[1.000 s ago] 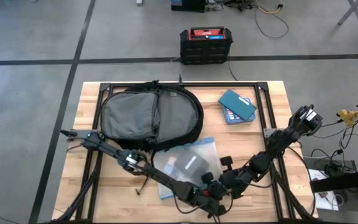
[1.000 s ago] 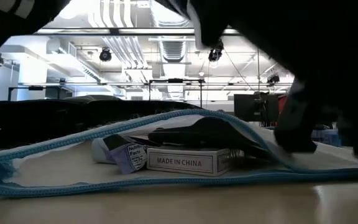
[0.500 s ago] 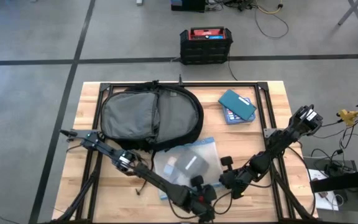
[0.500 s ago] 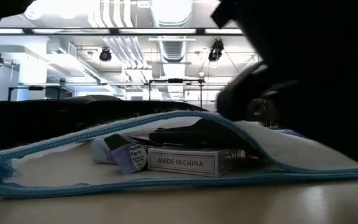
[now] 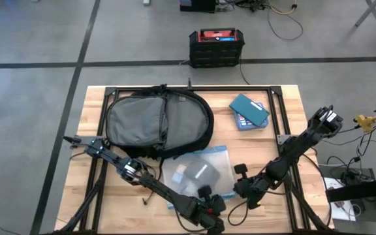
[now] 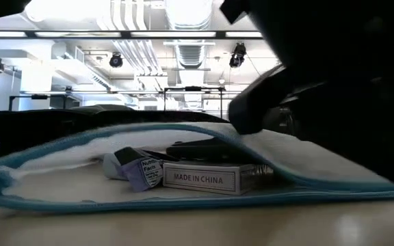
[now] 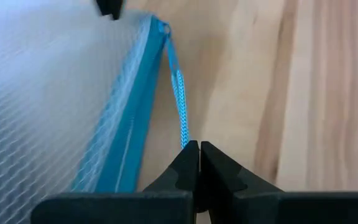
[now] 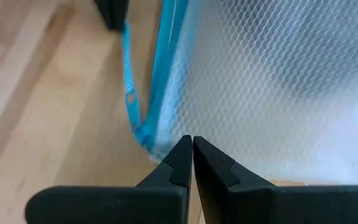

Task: Unpack backpack
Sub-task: Close the blue zipper pouch

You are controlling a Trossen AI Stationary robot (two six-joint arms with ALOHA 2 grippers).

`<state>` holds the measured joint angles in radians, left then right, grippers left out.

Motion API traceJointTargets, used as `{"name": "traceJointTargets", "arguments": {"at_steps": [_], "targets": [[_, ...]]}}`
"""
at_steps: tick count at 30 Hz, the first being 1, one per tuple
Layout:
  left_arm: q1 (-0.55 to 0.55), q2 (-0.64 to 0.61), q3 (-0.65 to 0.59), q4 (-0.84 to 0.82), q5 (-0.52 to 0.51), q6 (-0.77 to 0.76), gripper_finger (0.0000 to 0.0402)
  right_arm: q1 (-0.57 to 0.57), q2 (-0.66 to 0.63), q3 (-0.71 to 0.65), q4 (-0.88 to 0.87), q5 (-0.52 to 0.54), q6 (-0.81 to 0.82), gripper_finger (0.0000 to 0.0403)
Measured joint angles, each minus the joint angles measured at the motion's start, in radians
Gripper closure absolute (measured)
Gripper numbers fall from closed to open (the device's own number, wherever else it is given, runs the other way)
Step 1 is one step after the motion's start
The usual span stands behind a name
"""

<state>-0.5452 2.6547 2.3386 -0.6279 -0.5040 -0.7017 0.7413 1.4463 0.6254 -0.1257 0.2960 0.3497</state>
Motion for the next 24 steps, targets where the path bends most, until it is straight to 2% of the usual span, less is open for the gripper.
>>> {"name": "traceJointTargets", "arguments": {"at_steps": [12,24], "targets": [[0.008,0.019,0.000,0.071,-0.031,0.031,0.0401,0.048,-0.002,-0.003,0.062,0.003,0.031,0.0403],[0.010,0.027,-0.010,0.084,-0.011,0.022,0.0401,0.044,0.104,-0.004,0.108,-0.007,0.041,0.0403]]}}
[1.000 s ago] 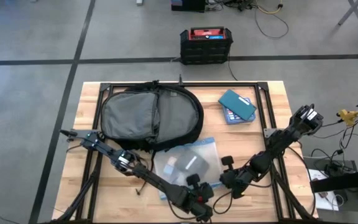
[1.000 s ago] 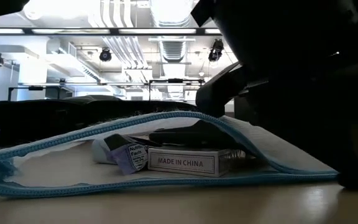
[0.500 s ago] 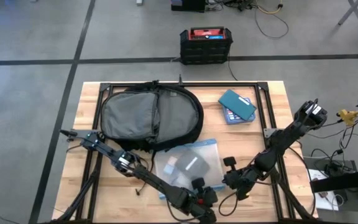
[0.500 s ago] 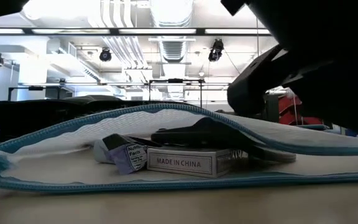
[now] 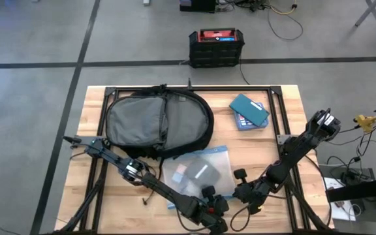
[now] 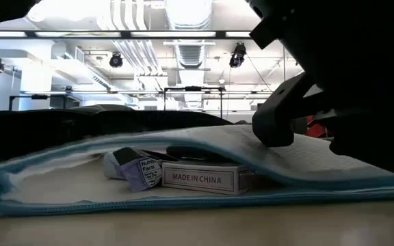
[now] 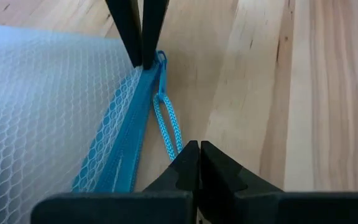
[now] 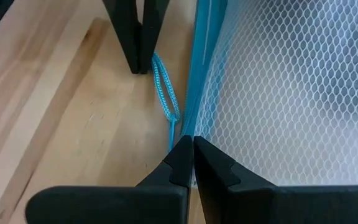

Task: Unpack backpack
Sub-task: Close the blue zipper pouch

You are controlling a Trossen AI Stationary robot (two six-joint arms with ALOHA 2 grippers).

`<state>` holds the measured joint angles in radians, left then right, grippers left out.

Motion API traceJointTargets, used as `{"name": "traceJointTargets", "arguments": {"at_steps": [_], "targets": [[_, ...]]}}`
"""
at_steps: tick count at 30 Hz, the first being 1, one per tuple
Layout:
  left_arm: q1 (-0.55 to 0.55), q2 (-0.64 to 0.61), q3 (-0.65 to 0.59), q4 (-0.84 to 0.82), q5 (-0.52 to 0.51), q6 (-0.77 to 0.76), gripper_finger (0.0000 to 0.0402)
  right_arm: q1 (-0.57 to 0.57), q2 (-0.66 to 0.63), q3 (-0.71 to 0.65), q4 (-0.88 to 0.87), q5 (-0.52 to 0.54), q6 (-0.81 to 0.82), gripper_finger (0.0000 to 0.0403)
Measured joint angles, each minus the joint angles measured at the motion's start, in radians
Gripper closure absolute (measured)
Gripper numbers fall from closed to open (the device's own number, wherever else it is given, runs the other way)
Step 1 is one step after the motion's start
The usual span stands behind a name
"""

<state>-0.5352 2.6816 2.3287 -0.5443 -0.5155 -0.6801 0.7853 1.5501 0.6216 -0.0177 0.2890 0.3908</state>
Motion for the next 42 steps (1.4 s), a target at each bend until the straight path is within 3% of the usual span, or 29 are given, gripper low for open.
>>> {"name": "traceJointTargets", "arguments": {"at_steps": [28,42], "targets": [[-0.061,-0.013,-0.068,-0.037,-0.016,-0.149,0.0402,0.042,-0.039,-0.003,-0.118,-0.027,0.070,0.0403],[-0.108,-0.107,-0.070,-0.436,0.047,-0.380,0.0402,0.043,-0.039,-0.004,-0.130,-0.033,0.081,0.0403]]}}
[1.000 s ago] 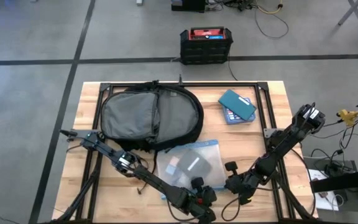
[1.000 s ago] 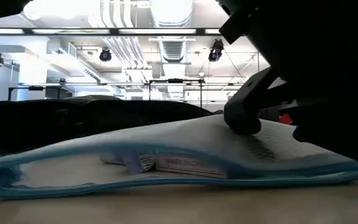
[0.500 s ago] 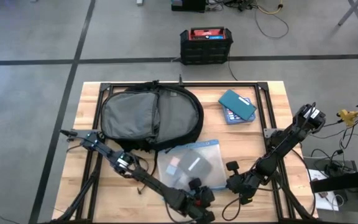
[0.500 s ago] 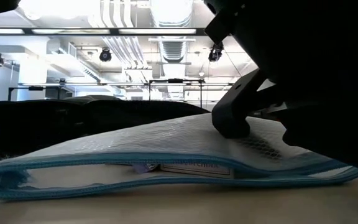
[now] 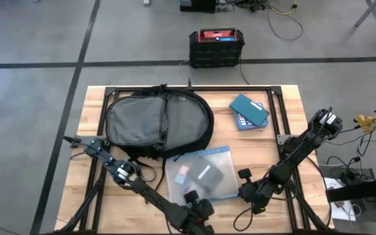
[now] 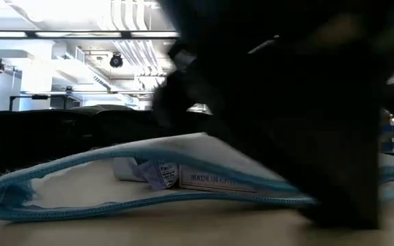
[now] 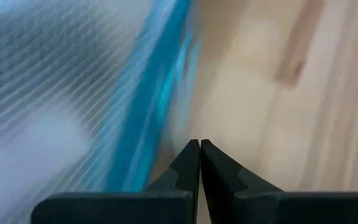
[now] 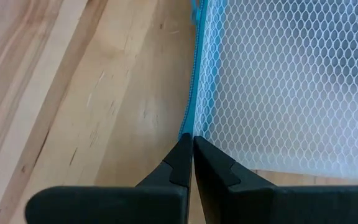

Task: Unpack backpack
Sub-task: Close the blue zipper pouch

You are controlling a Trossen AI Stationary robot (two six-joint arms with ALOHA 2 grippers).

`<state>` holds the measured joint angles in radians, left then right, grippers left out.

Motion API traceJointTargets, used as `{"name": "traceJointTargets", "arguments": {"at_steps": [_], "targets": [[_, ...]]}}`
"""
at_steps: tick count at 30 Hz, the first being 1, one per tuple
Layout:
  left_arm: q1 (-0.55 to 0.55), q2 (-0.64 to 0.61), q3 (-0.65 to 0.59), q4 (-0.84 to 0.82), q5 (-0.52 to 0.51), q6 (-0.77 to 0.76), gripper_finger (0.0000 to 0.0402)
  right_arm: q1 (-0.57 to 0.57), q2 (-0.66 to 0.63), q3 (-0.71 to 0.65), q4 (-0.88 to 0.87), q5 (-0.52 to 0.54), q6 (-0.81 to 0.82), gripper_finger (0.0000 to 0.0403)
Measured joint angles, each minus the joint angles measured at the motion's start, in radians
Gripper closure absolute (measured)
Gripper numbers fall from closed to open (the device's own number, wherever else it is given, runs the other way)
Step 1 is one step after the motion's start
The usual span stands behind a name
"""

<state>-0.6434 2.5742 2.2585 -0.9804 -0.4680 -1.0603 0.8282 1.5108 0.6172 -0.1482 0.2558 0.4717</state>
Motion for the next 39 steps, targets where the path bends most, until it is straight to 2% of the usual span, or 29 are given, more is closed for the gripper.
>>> {"name": "traceJointTargets", "arguments": {"at_steps": [3,8,12,15,20,26,33,39], "targets": [[-0.007,-0.022,-0.003,-0.173,0.042,-0.011,0.0402,0.009,-0.001,0.000,-0.016,-0.007,0.002,0.0403],[-0.016,-0.025,-0.003,-0.237,0.039,-0.078,0.0402,0.017,-0.024,-0.001,-0.039,-0.020,0.001,0.0403],[-0.017,-0.030,-0.006,-0.143,-0.031,-0.015,0.0402,0.017,-0.062,-0.005,-0.054,-0.028,-0.020,0.0403],[-0.004,-0.033,-0.006,0.012,-0.091,0.075,0.0402,0.016,-0.084,-0.003,-0.041,-0.016,-0.024,0.0403],[0.029,-0.041,-0.001,0.187,-0.081,0.190,0.0402,0.012,-0.086,0.009,-0.033,-0.002,-0.029,0.0403],[0.083,-0.041,-0.001,0.286,-0.054,0.308,0.0402,0.012,-0.086,0.046,-0.044,0.006,-0.047,0.0403],[0.108,-0.042,-0.072,0.341,-0.012,0.318,0.0402,0.012,-0.087,0.093,-0.143,0.006,-0.053,0.0403],[0.107,-0.047,-0.172,0.383,0.024,0.232,0.0402,0.011,-0.087,0.093,-0.160,0.006,-0.056,0.0403]]}}
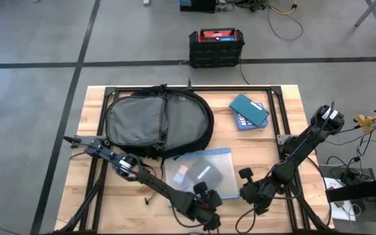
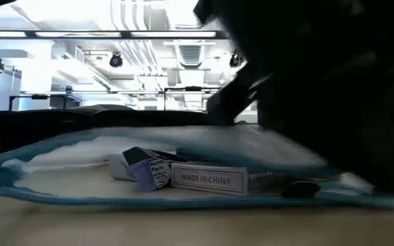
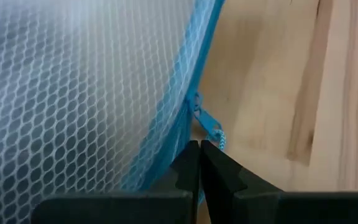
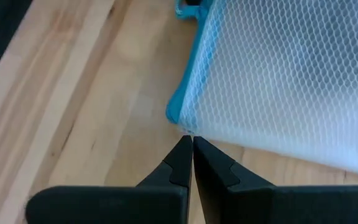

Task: Unpack backpack
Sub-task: Close the blue zipper pouch

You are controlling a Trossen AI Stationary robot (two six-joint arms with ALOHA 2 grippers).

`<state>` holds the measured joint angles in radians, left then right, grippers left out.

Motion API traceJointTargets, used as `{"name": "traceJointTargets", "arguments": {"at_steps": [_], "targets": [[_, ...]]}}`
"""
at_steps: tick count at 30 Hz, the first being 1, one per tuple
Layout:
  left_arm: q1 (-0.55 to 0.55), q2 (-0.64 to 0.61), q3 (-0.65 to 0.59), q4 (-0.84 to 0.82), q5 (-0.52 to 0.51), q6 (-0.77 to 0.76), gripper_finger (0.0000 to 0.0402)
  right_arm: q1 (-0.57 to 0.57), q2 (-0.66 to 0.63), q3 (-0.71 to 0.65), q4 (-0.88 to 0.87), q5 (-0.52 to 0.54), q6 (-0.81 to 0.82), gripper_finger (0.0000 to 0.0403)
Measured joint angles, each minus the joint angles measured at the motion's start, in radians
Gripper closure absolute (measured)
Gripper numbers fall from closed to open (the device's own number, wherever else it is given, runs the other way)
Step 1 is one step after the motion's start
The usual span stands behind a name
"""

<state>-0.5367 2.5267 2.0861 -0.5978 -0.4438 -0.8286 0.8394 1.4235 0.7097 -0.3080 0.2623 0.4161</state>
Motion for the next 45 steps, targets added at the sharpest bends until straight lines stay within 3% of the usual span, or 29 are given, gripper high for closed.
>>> {"name": "traceJointTargets", "arguments": {"at_steps": [4,12,21,30,37,45], "targets": [[0.001,-0.005,-0.049,0.082,0.021,-0.002,0.0402,-0.007,0.000,0.000,0.108,0.018,-0.049,0.0403],[-0.003,0.003,-0.017,0.100,0.041,0.027,0.0402,-0.095,0.049,0.000,0.254,0.029,-0.140,0.0403],[-0.033,0.002,-0.048,0.105,0.032,0.006,0.0402,-0.104,0.160,-0.004,0.187,-0.004,-0.087,0.0403],[-0.068,-0.004,-0.111,0.107,0.016,-0.111,0.0402,-0.061,0.164,-0.019,0.107,0.007,0.008,0.0403],[-0.102,-0.011,-0.112,0.012,0.006,-0.210,0.0402,-0.050,0.164,-0.023,0.099,-0.001,0.037,0.0403],[-0.168,-0.053,-0.112,-0.213,0.016,-0.406,0.0402,-0.045,0.165,-0.024,0.083,-0.010,0.046,0.0403]]}}
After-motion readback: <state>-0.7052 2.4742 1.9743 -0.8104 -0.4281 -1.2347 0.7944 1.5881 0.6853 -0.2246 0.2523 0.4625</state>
